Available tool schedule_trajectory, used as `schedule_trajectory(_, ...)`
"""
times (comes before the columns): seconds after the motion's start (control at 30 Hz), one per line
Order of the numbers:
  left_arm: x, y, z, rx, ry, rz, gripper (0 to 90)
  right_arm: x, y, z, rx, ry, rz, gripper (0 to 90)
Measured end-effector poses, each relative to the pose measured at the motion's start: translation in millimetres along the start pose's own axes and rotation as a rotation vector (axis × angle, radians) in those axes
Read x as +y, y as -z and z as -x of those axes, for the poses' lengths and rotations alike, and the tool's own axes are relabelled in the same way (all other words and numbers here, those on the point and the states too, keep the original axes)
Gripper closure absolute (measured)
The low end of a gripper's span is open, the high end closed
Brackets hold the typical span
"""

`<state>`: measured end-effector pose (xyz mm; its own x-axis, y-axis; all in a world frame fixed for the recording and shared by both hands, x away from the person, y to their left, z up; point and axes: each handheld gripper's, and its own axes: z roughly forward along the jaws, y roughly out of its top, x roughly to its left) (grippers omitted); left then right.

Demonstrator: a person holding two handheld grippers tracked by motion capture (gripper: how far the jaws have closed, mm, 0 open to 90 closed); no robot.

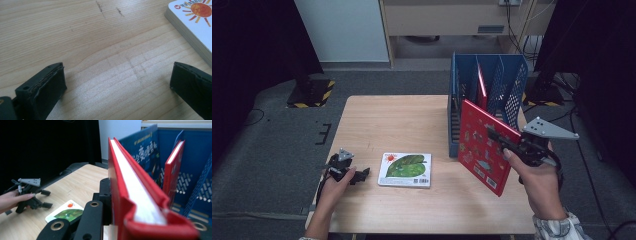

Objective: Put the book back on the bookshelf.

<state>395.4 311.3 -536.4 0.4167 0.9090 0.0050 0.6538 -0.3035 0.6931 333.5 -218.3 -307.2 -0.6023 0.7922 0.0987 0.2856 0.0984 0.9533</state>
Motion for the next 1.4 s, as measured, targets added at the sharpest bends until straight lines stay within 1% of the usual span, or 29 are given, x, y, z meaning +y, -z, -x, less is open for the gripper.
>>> schedule_trajectory(0.2,0.0,0.0,0.3,0.0,0.0,0.0,0.0,21.9,0.4,3.7,-0.031,0.019,0.022,79.3)
schedule_trajectory(0.33,0.0,-0.1,0.5,-0.001,-0.001,0.001,0.0,29.9,-1.5,12.1,-0.05,0.003,0.034,79.3)
schedule_trajectory(0.5,0.0,-0.1,0.7,0.0,-0.001,0.001,0.0,31.7,-4.7,21.5,-0.081,-0.006,0.046,79.3)
schedule_trajectory(0.6,0.0,-0.1,0.7,0.0,-0.001,0.001,0.0,31.2,-4.9,24.6,-0.089,-0.013,0.046,79.3)
schedule_trajectory(0.73,0.0,-0.1,0.7,0.0,-0.001,0.001,0.0,30.2,-4.6,31.7,-0.113,-0.023,0.043,79.3)
schedule_trajectory(0.97,0.1,-0.2,1.0,0.0,-0.001,0.001,0.0,30.8,0.6,38.0,-0.134,-0.02,0.034,79.3)
schedule_trajectory(1.17,0.3,-0.5,1.3,-0.001,0.0,0.003,0.0,33.3,5.3,47.7,-0.176,-0.022,0.025,79.3)
schedule_trajectory(1.4,0.3,-0.6,1.4,-0.001,0.0,0.003,0.0,34.1,9.6,58.6,-0.202,-0.033,0.019,79.3)
